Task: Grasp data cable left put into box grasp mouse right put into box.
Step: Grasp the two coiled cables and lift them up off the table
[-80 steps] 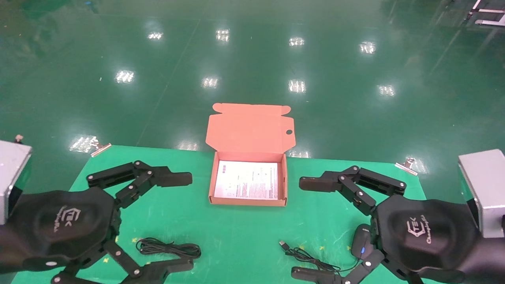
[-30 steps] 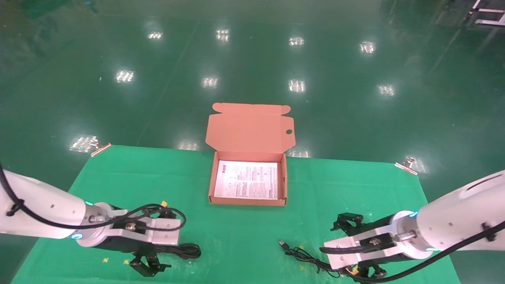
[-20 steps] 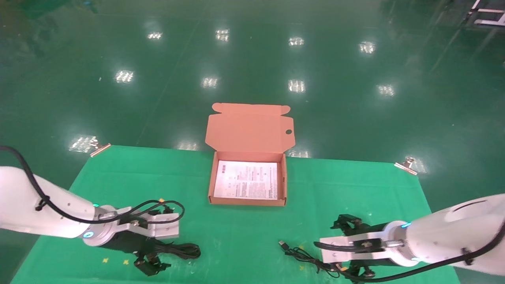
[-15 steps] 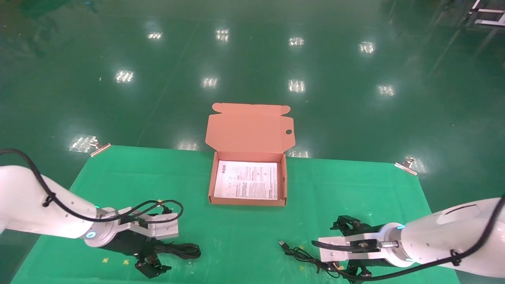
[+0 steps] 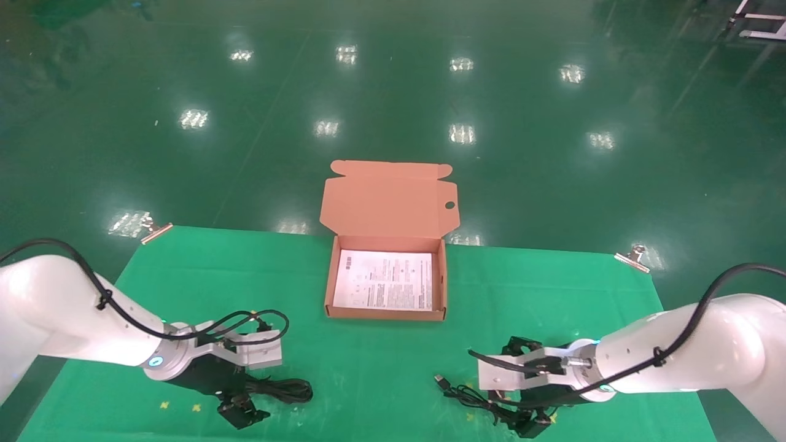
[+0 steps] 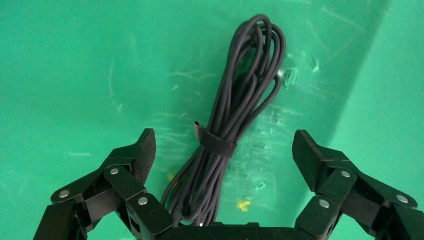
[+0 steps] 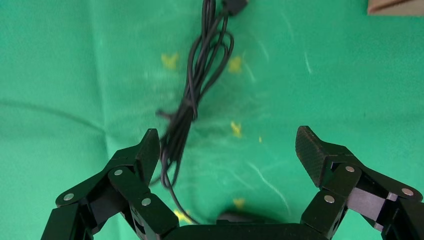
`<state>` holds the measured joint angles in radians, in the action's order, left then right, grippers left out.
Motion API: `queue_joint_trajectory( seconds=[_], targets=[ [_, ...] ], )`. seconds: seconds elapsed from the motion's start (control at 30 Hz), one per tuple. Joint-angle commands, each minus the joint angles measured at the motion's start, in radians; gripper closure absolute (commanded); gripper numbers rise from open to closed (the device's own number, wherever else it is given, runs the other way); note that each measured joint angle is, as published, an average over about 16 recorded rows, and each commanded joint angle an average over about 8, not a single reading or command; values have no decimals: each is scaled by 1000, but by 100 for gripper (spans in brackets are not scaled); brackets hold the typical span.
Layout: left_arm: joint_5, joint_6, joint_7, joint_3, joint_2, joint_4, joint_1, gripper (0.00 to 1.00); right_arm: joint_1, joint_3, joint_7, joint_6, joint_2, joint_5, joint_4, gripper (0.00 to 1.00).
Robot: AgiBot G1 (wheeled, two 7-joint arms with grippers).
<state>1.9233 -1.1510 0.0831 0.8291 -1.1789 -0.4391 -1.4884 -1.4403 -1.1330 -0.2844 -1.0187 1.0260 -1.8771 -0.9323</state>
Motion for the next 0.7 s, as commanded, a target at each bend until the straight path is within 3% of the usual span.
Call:
queue_joint_trajectory(
  seconds=[0.03,0.2,0.23,0.47,0.5,0.7],
  targets=[
    [-3,7,-20,-1,-12,38,-8,0,-1,7,22,-2,16,29,39,0],
    [-14,17,-64,-7,-31,107,-24,2,0,8,67,-4,51,51,113,0],
    [-16,18,-70,-8,-33,116,-26,13,0,8,72,-4,56,53,122,8],
    [-24,19,-97,-12,-43,162,-37,98,-1,5,90,-9,80,57,175,96],
    [-25,18,-98,-13,-44,165,-38,100,-2,4,91,-9,82,57,179,100],
    [-24,18,-94,-13,-41,155,-37,100,-2,4,89,-10,77,56,169,100]
  ],
)
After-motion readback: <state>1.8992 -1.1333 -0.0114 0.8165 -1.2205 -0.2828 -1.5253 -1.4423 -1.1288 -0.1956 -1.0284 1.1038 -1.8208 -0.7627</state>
